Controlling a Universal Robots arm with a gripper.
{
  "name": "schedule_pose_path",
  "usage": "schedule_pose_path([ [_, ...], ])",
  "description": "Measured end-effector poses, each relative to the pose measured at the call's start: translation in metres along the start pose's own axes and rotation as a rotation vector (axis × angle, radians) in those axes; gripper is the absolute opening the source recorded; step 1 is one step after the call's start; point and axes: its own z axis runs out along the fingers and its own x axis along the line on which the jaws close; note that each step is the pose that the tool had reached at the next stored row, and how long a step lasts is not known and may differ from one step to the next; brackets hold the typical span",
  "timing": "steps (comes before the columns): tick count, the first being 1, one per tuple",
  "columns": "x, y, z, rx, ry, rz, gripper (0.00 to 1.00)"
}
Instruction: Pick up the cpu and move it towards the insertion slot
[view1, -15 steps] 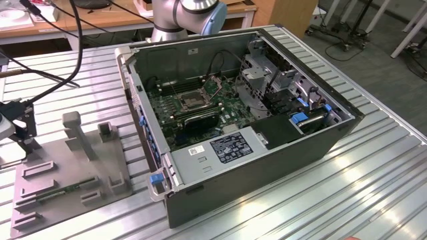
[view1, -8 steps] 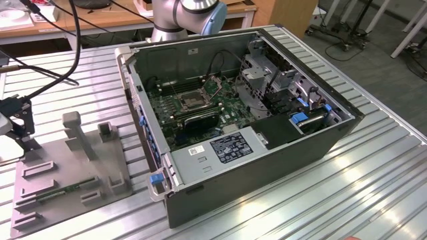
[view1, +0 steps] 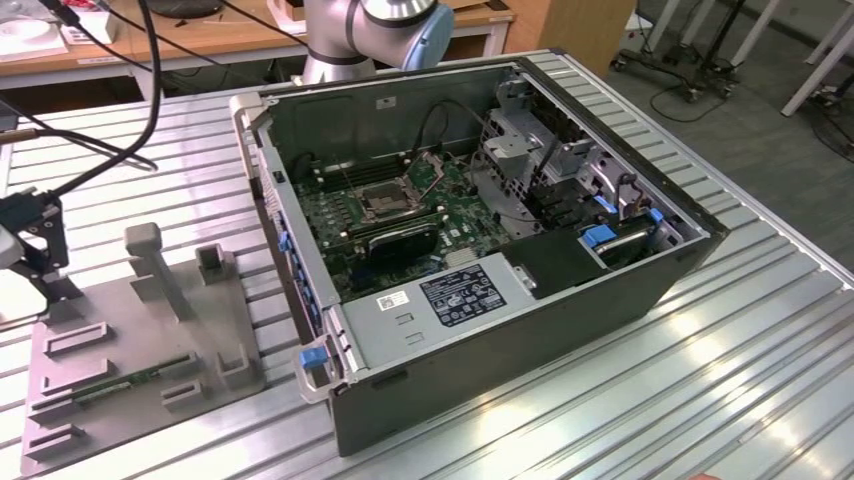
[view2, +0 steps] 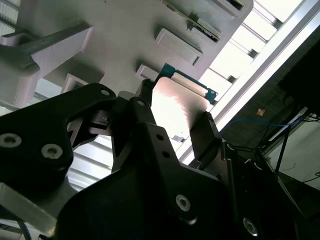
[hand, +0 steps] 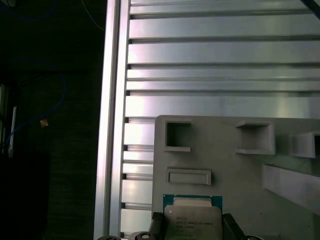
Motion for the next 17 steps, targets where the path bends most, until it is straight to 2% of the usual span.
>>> schedule_pose_path([
  [11,0.0,0.0001,-0.0018,0.0,0.0,0.0,0.54],
  [17,0.0,0.0003,-0.0057,0.0,0.0,0.0,0.54],
])
